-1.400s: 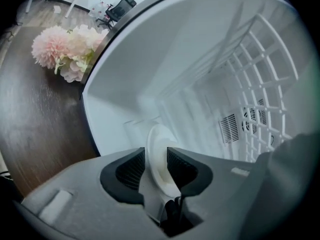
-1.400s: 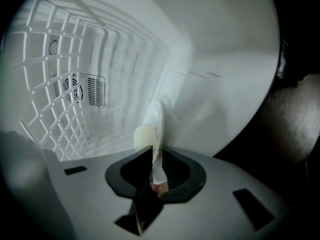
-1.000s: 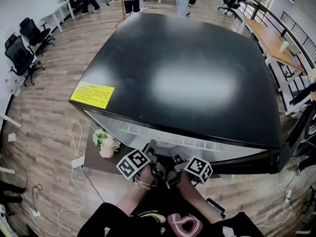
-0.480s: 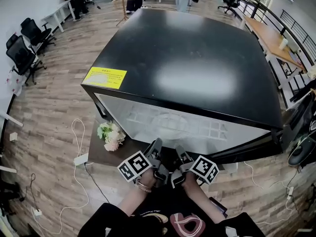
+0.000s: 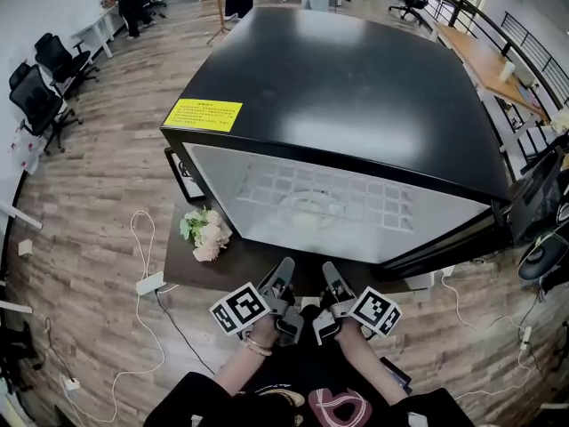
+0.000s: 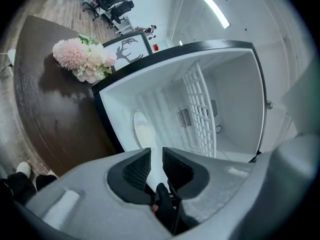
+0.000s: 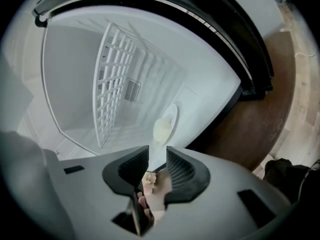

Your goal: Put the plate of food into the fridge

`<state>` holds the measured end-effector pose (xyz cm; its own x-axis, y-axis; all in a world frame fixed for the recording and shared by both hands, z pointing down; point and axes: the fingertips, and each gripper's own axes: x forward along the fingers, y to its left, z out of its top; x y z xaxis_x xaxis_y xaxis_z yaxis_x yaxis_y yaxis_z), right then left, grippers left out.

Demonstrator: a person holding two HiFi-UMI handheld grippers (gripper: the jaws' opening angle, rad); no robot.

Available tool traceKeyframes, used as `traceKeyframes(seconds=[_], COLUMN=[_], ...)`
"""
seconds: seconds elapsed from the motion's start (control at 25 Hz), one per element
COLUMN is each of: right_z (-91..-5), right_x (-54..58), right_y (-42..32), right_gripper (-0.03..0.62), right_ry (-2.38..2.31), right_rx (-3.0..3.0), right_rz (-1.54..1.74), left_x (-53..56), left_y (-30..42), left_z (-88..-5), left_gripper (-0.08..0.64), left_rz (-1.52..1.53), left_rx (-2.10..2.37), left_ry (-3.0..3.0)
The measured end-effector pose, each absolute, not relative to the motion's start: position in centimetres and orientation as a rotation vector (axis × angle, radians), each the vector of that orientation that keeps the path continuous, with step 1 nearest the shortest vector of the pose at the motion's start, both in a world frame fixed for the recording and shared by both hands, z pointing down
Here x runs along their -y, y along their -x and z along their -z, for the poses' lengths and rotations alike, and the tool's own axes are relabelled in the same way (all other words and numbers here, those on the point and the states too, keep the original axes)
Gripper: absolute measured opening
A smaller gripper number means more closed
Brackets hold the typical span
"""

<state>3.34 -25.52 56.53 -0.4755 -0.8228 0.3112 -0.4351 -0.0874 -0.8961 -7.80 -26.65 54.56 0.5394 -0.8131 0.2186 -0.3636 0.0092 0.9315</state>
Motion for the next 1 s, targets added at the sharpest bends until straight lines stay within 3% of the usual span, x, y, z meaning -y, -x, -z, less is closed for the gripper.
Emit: traceKeyframes(seconds=[0.16, 0.28, 0.52, 1.0], right_z=[-55.7, -55.5, -55.8, -55.9], right_x=[24.6, 24.1, 22.9, 21.4], right_y=[-3.0, -3.6, -4.4, -2.6], right_gripper=[0.108, 0.056, 0.011, 0.007], right_ry=[1.335, 1.362, 1.46, 1.443], right_rx=[-1.896, -1.865, -1.819, -1.874], right_rz=[1.512, 1.484, 1.459, 1.466], left_x=[25.3, 24.6, 23.3, 21.8], left_y=[7.2, 6.8, 6.1, 6.4], left_z=[-53.8, -53.3, -53.0, -54.8], left_gripper=[0.066, 0.033, 0.015, 0.008], left_rz=[0.48, 0.488, 0.491, 0.481], left_rx=[0.964, 0.958, 0.914, 0.899], left_ry=[-1.616, -1.652, -1.693, -1.633])
